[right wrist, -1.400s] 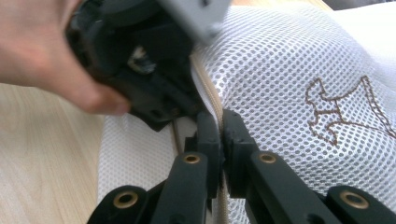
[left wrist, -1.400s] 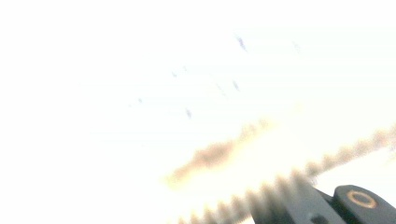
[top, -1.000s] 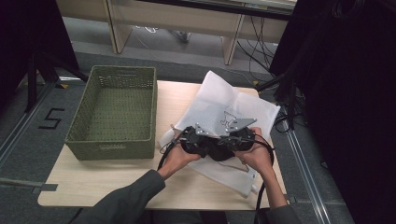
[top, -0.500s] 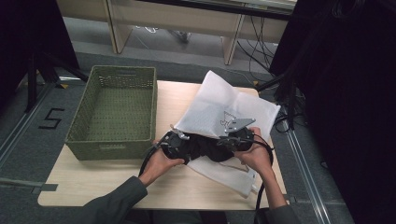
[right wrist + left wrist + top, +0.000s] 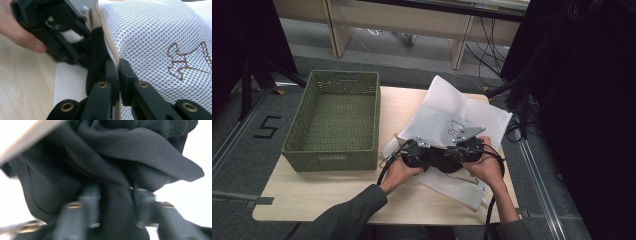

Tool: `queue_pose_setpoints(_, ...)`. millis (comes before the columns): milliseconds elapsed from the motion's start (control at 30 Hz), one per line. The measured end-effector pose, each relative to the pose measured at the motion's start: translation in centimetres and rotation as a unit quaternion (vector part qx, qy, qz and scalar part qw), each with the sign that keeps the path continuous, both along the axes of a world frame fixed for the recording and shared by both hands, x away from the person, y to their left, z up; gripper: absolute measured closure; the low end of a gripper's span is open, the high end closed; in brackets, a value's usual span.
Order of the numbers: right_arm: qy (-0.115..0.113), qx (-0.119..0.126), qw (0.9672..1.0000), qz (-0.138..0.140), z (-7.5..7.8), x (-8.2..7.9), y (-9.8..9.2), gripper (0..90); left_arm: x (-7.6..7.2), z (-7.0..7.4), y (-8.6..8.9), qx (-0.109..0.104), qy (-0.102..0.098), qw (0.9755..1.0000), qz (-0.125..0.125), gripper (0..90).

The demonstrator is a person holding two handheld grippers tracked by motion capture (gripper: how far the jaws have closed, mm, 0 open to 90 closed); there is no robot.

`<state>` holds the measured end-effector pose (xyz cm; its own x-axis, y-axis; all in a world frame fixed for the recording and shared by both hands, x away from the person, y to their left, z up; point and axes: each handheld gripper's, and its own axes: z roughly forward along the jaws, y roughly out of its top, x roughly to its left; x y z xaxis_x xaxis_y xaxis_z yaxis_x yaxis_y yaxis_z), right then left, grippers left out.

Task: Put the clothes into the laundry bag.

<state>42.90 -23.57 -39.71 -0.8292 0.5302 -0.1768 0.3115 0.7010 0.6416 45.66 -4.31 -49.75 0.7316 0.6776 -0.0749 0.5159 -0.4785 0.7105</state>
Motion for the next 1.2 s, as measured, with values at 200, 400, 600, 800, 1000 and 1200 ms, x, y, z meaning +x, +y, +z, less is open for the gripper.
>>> queue_pose_setpoints(200, 0.002, 0.001, 1.0, 0.0, 0.0, 0.0, 0.0, 88.0, 1.0, 0.5, -1.7, -0.007, -0.028, 0.9996, -0.002, 84.5)
queue_pose_setpoints(400, 0.006, 0.0, 1.0, 0.003, -0.1, 0.0, 0.0, 88.0, 2.1, 0.8, -2.7, -0.026, -0.044, 0.9986, 0.013, 84.1)
queue_pose_setpoints(600, 0.011, 0.001, 0.9999, 0.0, -0.3, 0.0, -0.2, 88.0, 1.8, 0.4, -2.8, -0.015, -0.007, 0.9997, -0.017, 67.6)
queue_pose_setpoints(800, 0.014, -0.003, 0.9999, 0.0, -0.5, 0.1, -0.1, 88.0, 0.4, 1.2, -0.7, -0.017, 0.006, 0.9989, -0.044, 47.7)
queue_pose_setpoints(1000, 0.015, -0.001, 0.9999, 0.0, -0.5, 0.1, -0.2, 87.9, -1.0, 2.3, 1.4, -0.014, 0.01, 0.9988, -0.046, 40.0)
queue_pose_setpoints(1200, 0.014, -0.002, 0.9999, 0.001, -0.5, 0.1, -0.1, 87.9, -1.1, 1.5, 1.4, 0.015, 0.031, 0.9972, -0.066, 64.7)
